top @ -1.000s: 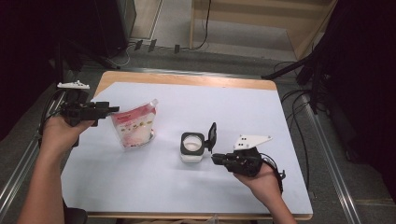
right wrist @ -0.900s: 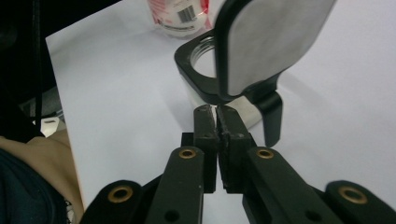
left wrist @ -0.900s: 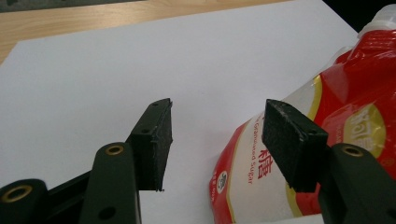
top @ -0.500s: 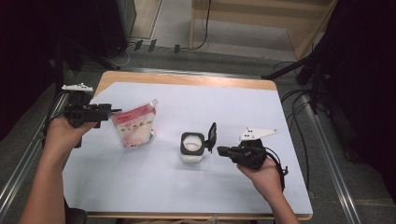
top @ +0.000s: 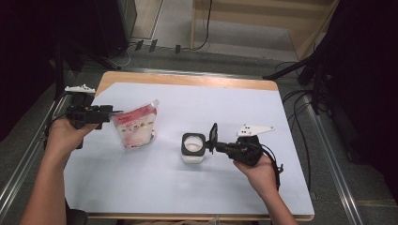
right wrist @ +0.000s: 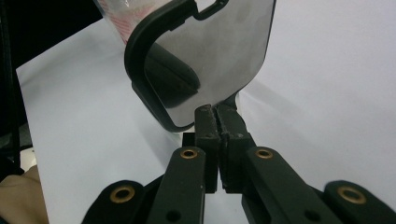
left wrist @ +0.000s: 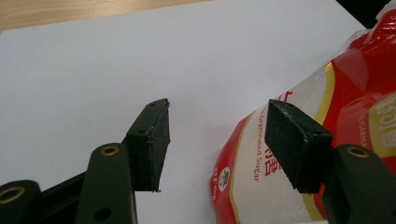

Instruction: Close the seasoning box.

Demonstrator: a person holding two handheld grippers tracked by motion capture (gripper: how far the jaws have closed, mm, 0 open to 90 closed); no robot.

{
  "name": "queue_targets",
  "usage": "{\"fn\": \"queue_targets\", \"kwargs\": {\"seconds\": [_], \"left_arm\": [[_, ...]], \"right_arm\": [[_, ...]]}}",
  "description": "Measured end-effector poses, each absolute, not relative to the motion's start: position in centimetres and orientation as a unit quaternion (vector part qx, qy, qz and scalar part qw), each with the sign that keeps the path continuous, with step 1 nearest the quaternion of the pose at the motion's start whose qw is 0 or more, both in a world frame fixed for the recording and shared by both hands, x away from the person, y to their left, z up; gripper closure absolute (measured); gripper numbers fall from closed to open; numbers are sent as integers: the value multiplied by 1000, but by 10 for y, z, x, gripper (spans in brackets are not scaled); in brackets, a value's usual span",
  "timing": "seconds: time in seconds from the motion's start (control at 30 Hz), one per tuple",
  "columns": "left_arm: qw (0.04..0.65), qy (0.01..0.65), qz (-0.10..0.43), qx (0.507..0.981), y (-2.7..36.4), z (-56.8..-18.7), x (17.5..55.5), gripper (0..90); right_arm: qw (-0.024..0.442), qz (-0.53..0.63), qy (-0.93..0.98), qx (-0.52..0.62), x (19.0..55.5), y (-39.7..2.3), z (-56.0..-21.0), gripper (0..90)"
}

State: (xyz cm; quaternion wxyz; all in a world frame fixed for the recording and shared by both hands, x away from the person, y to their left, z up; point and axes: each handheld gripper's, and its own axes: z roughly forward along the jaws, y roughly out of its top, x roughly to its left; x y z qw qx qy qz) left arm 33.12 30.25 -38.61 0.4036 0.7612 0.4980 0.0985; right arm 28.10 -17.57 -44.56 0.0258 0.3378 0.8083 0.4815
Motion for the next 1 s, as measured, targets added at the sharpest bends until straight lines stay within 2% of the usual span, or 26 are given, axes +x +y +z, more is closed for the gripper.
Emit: {"fn": "queue_targets", "kwargs": {"seconds": [1.0], "left_arm": [[399, 502, 100, 761, 305, -388, 331, 406]], "right_arm": [[37, 485, 804, 342, 279, -166, -446, 898]]}}
